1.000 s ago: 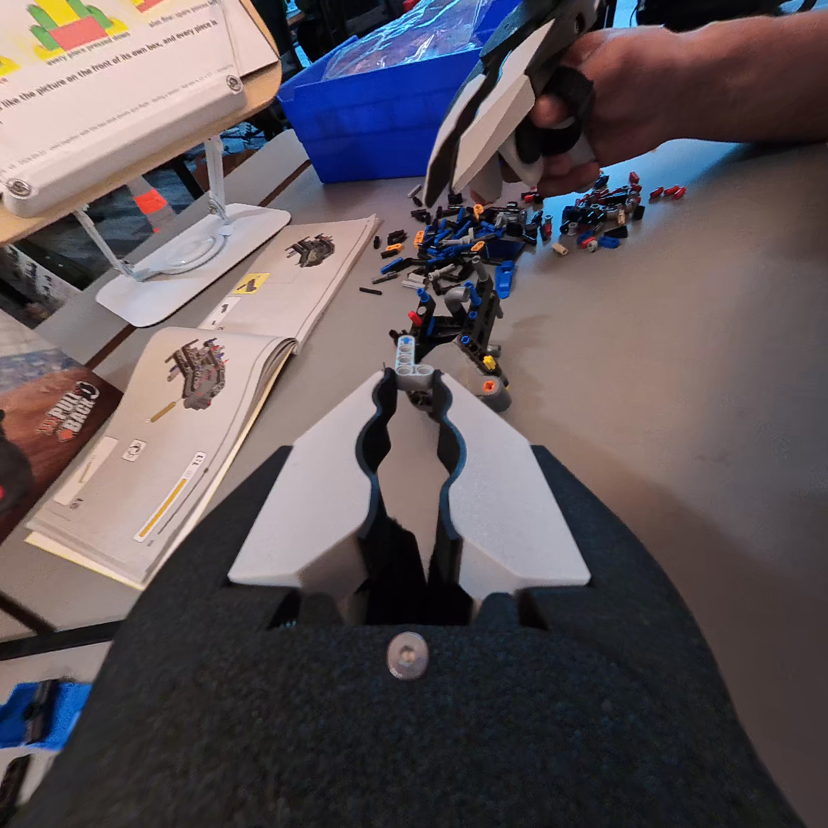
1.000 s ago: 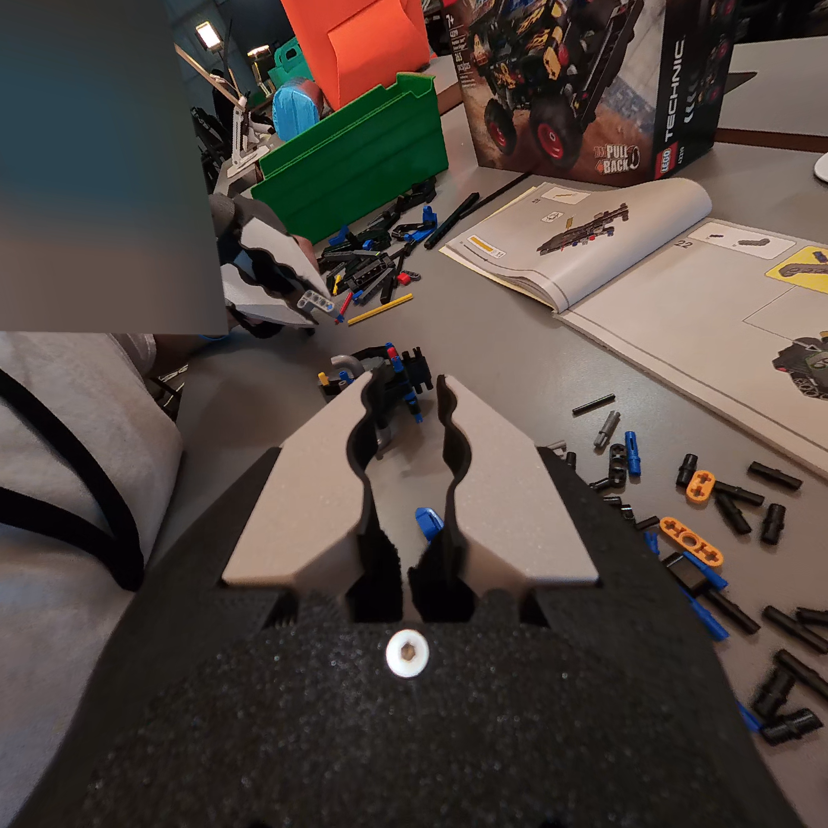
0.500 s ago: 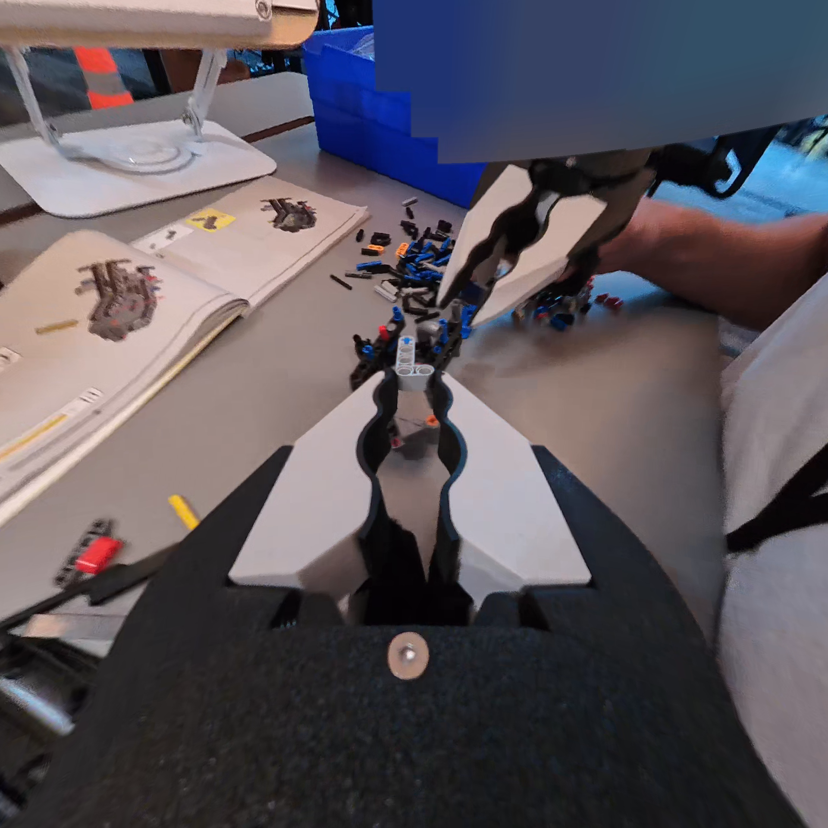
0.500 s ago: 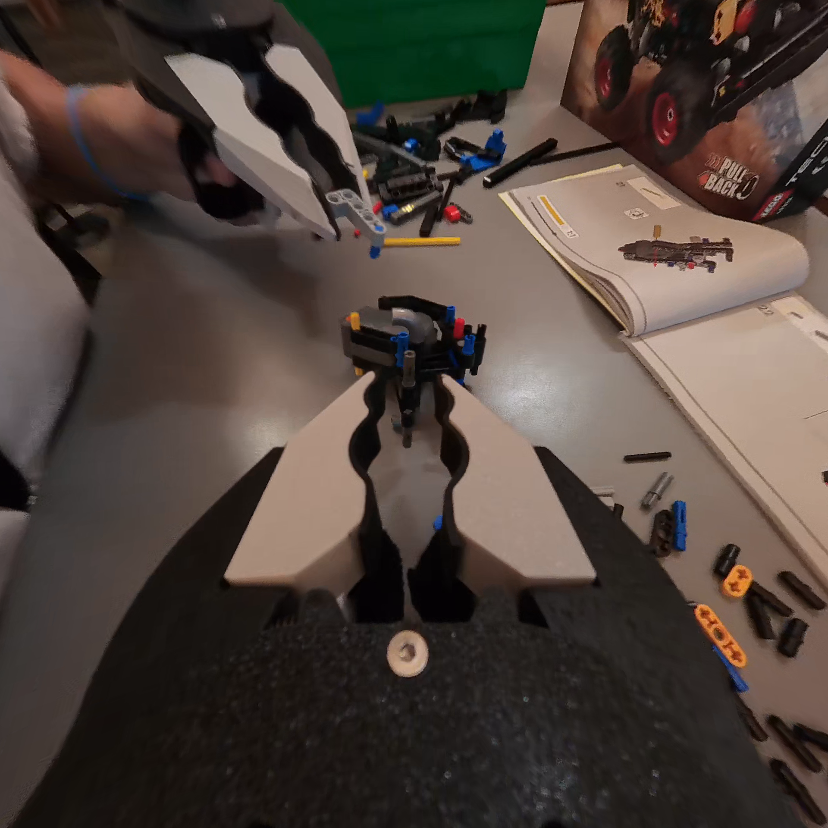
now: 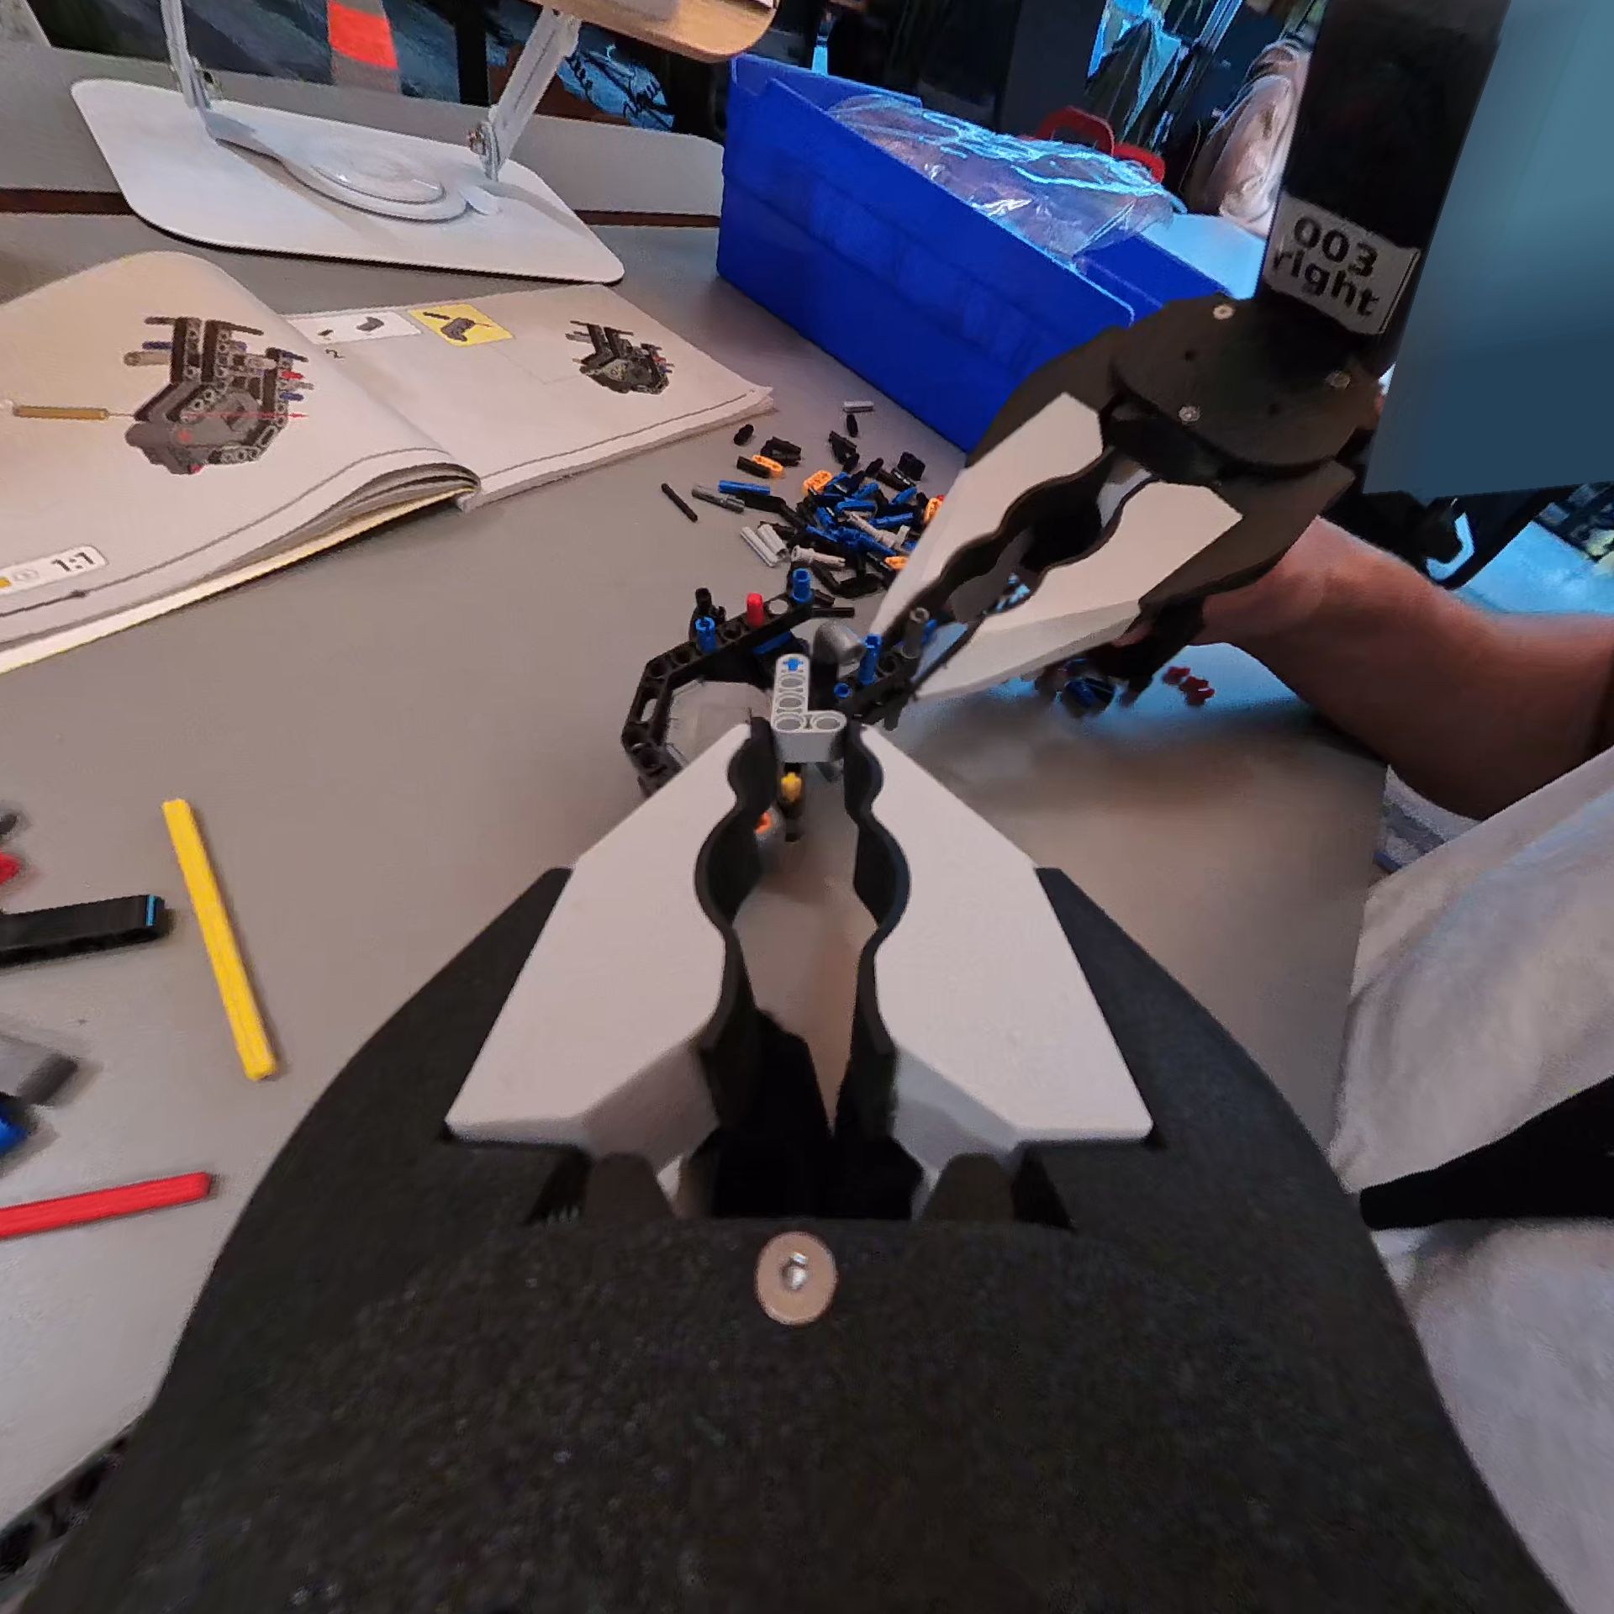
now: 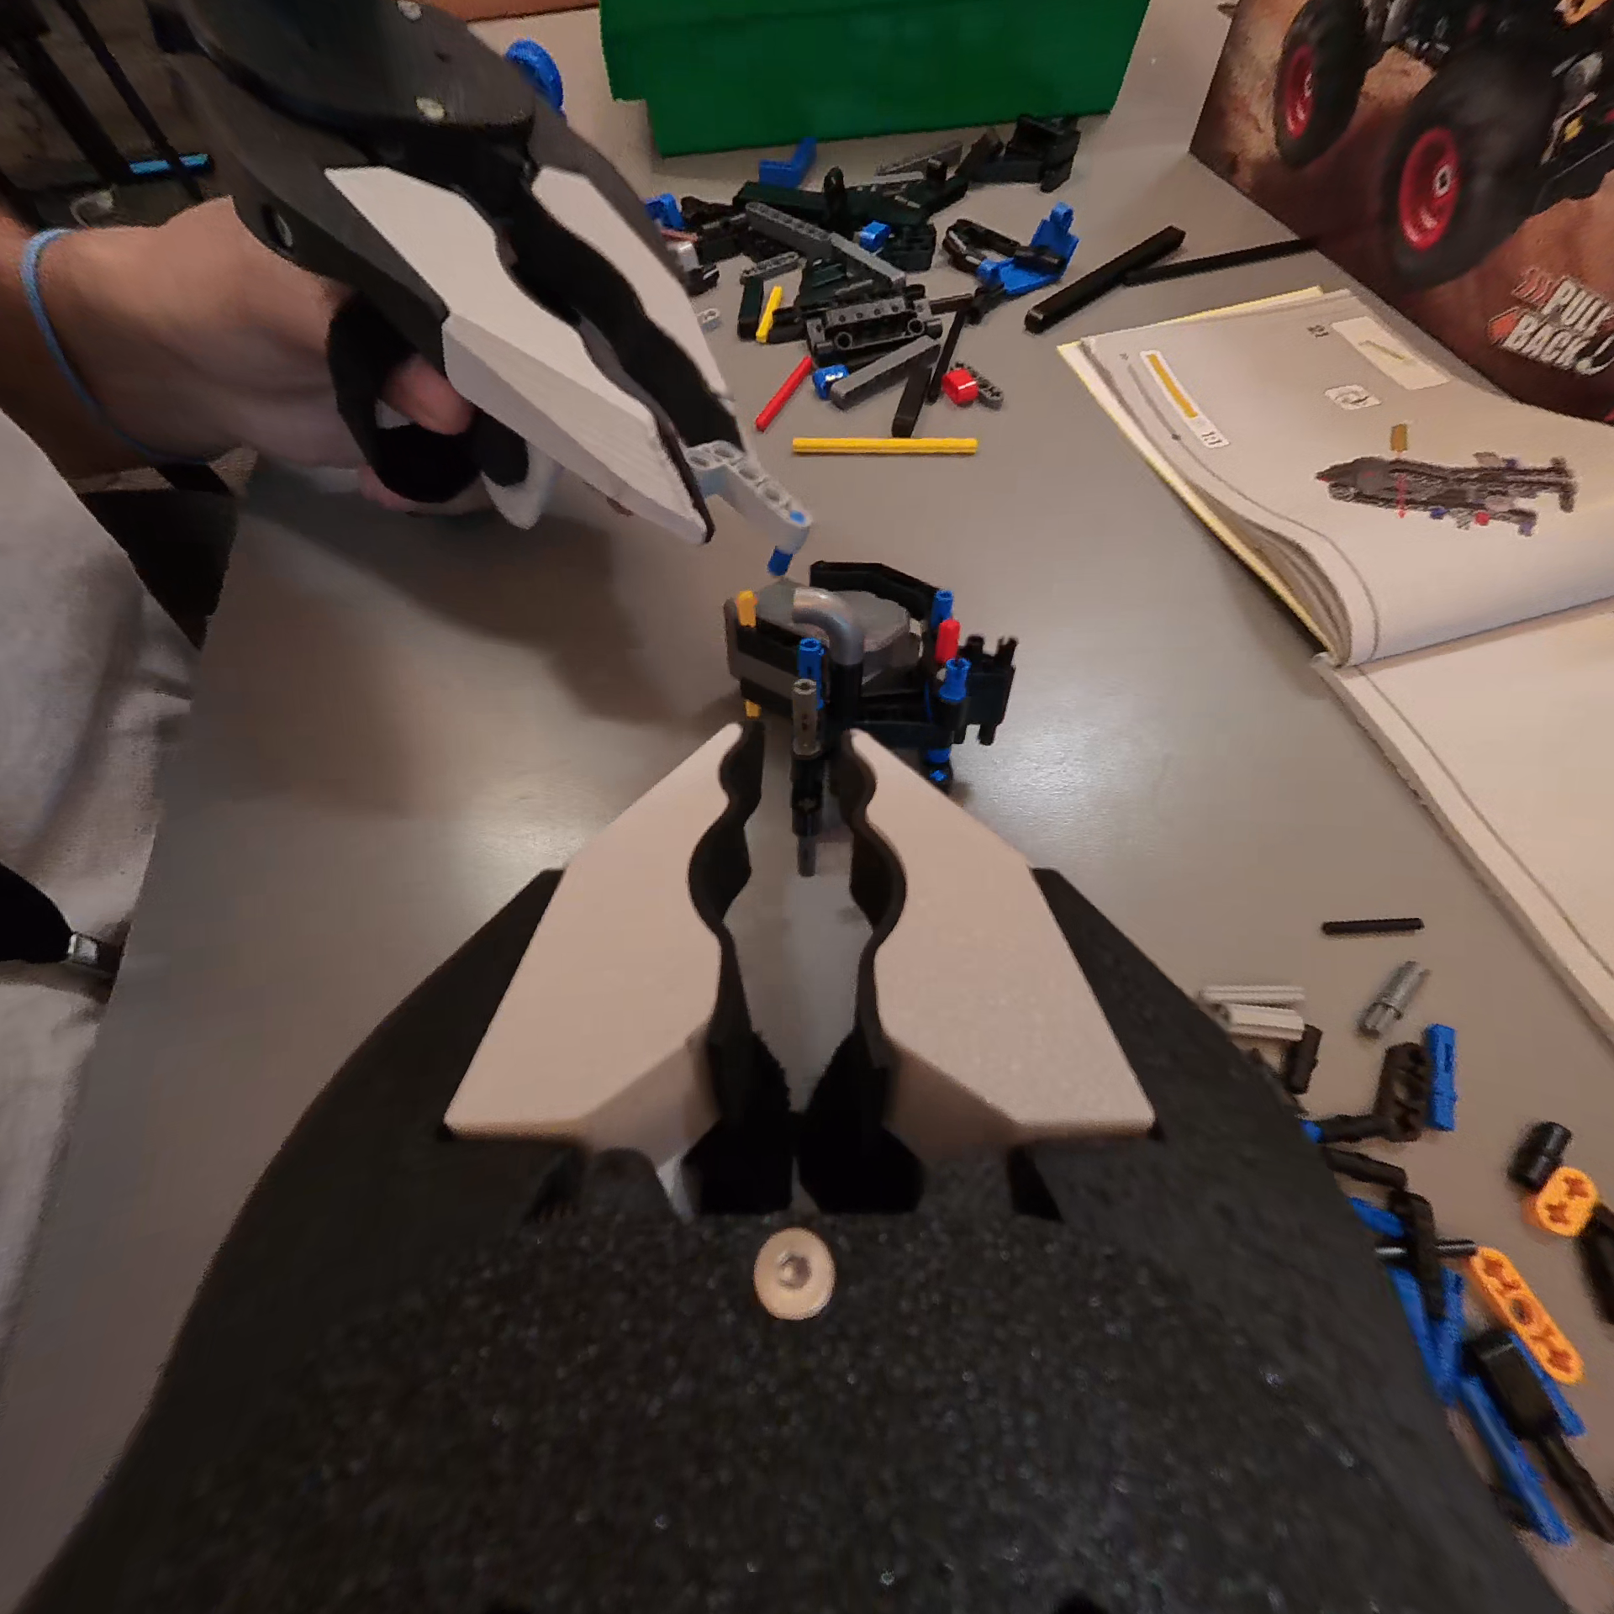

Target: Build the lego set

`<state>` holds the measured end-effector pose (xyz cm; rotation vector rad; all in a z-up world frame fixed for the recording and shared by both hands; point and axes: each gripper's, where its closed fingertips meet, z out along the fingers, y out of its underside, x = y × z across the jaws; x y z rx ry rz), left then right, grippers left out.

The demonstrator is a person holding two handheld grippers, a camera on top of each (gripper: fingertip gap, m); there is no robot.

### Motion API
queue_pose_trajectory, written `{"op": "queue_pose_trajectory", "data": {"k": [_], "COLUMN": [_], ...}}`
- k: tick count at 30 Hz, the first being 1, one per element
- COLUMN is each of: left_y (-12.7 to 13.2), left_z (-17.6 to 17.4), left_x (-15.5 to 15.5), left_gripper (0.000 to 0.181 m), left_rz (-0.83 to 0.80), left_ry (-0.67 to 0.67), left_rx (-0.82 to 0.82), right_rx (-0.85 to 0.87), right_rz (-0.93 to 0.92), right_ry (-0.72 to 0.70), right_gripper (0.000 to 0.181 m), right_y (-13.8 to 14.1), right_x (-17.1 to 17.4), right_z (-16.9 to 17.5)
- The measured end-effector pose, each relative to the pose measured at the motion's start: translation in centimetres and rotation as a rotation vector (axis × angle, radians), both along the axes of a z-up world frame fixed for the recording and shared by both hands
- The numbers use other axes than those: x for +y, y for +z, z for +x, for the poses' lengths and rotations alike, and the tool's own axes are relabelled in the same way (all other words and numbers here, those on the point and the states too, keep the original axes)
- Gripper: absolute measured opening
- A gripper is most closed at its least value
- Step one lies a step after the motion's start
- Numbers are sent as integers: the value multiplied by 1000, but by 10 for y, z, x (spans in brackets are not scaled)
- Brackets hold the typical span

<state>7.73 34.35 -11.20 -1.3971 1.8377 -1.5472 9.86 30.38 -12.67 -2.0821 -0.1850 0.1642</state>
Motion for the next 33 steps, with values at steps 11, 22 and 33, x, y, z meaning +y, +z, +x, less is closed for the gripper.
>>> {"op": "queue_pose_trajectory", "data": {"k": [11, 22, 33], "left_y": [-4, -12, -20], "left_z": [3, 5, 5], "left_x": [-2, -7, -10], "left_gripper": [14, 14, 14], "left_rz": [71, 56, 74], "left_ry": [59, 26, 1], "left_rx": [-8, 48, 99], "right_rx": [-12, -104, -88], "right_rz": [100, 81, 79], "right_ry": [-33, -13, -16], "right_gripper": [17, 17, 17], "right_y": [30, 21, 20], "right_x": [4, 5, 3], "right_z": [7, -2, -1]}}
